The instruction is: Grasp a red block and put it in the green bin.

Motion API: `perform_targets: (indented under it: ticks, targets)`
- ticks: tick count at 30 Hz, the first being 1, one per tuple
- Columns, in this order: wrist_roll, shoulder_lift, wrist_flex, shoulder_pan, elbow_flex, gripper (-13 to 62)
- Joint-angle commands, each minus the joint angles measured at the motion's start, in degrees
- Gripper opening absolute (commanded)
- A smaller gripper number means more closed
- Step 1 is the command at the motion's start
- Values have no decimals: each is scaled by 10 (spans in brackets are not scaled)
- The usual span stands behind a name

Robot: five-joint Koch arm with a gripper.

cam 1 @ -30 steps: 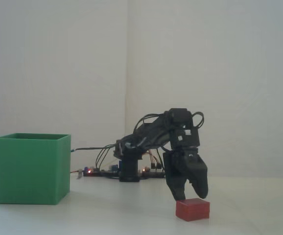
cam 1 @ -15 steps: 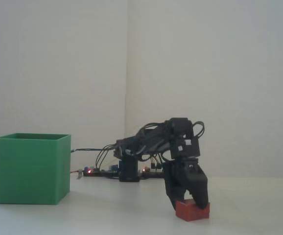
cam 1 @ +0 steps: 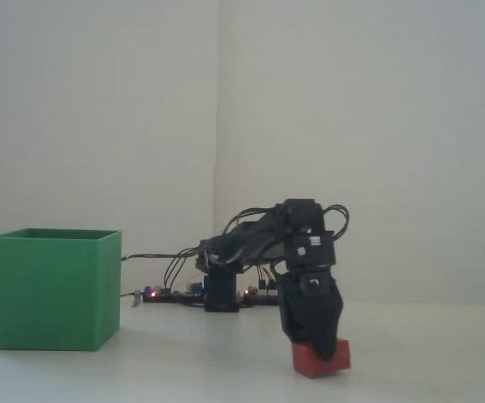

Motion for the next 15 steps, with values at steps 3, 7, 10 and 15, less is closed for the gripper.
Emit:
perform_targets:
  ticks: [3, 7, 10, 15]
  targets:
    - [2, 69, 24, 31, -26, 37]
    - [1, 231, 24, 91, -25, 37]
    - [0, 301, 24, 140, -25, 37]
    - [-11, 381, 23, 244, -25, 36]
